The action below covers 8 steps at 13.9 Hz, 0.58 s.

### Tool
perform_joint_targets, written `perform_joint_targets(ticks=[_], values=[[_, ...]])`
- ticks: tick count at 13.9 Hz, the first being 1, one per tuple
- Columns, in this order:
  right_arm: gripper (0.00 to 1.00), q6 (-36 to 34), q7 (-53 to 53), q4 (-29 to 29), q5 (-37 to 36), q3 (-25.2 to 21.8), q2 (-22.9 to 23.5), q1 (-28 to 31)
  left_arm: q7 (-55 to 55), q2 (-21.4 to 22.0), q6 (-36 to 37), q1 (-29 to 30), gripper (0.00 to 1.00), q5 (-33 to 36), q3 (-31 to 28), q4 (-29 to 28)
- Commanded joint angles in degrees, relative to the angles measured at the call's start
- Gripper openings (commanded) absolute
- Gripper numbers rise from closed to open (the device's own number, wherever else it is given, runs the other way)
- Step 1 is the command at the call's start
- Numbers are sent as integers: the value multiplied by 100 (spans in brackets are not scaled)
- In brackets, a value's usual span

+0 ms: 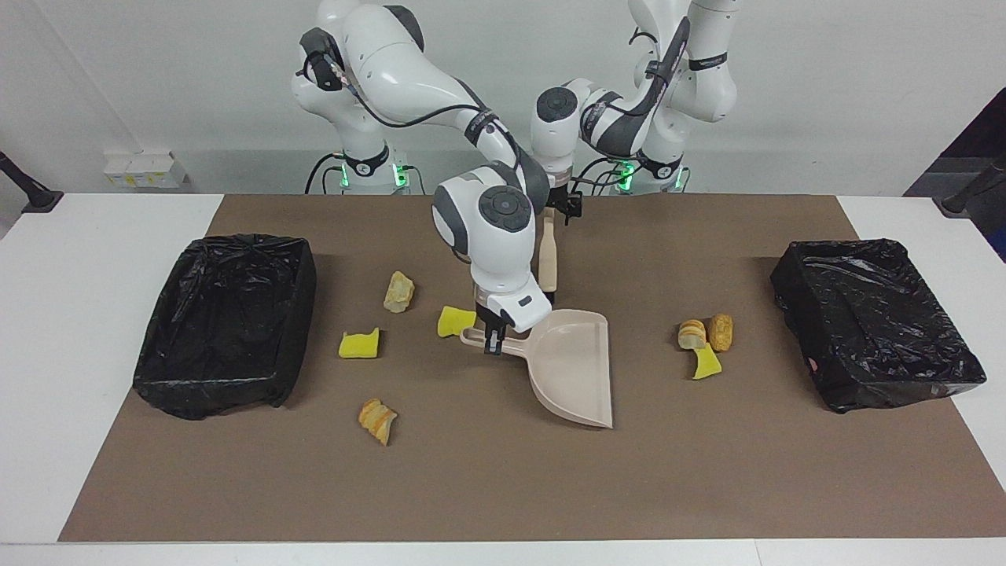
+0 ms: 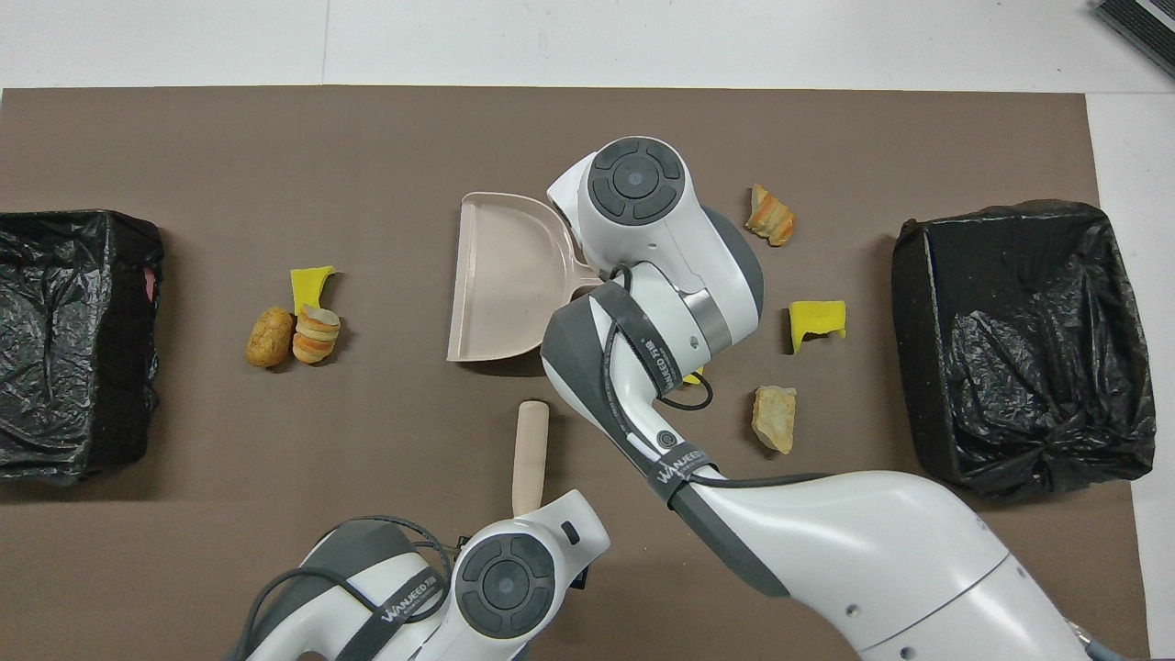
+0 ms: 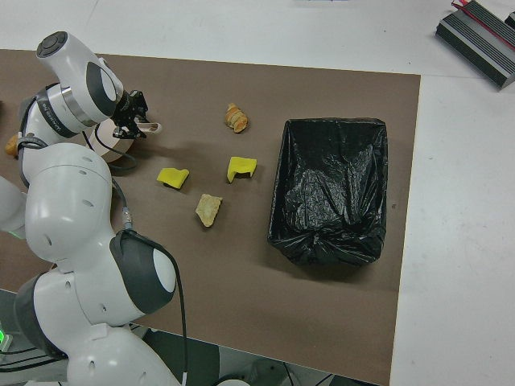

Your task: Sweep and dump trash in bin

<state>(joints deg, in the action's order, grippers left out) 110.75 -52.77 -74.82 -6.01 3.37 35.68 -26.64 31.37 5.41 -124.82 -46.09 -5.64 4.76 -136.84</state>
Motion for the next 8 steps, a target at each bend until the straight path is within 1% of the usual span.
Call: perform_joint_targets(ticks=[1,5,6,7,8], values=[[0,-176,-277,-130,-102,59,-166,27,133,206,159,-119,90,-34,-98,-168],[0,-124,-453,-165,-67,67,-149,1,142,145,116,-119,89,-34,-98,-168],[0,-132,-471,-173,-67,67,-149,27,124,136,159,-154,79,-34,-98,-150],[0,-97,-471,-173,-58,67,-131,27,133,118,177,-154,61,-34,-98,-124],[0,-71,-471,-173,-49,67,-122,18,141,109,238,-154,35,-34,-107,-71]])
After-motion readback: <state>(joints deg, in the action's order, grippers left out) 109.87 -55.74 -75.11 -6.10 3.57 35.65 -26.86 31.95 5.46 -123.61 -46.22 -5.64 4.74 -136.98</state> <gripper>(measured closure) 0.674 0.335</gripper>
